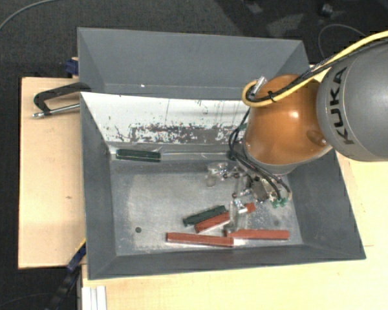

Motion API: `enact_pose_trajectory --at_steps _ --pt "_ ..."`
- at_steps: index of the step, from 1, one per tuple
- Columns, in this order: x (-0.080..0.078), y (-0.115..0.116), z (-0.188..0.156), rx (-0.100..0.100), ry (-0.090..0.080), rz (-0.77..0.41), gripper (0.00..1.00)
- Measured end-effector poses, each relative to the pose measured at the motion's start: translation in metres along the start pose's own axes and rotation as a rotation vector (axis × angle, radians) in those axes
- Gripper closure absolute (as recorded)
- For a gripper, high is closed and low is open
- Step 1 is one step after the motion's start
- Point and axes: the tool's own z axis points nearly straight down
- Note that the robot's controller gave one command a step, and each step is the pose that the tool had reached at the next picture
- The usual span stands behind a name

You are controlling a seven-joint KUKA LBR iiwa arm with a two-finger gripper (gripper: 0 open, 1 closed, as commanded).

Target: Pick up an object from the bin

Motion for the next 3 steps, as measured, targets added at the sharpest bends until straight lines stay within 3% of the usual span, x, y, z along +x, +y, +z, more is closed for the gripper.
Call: enact_pose_trajectory --at_steps 1,2,3 --pt "0.010 -0.010 0.094 0.000 0.000 0.010 0.00" --pt "0.008 -0.010 0.089 0.001 -0.007 0.010 1.00" --pt "0.014 -0.038 -0.044 0.005 -0.020 0.037 1.00"
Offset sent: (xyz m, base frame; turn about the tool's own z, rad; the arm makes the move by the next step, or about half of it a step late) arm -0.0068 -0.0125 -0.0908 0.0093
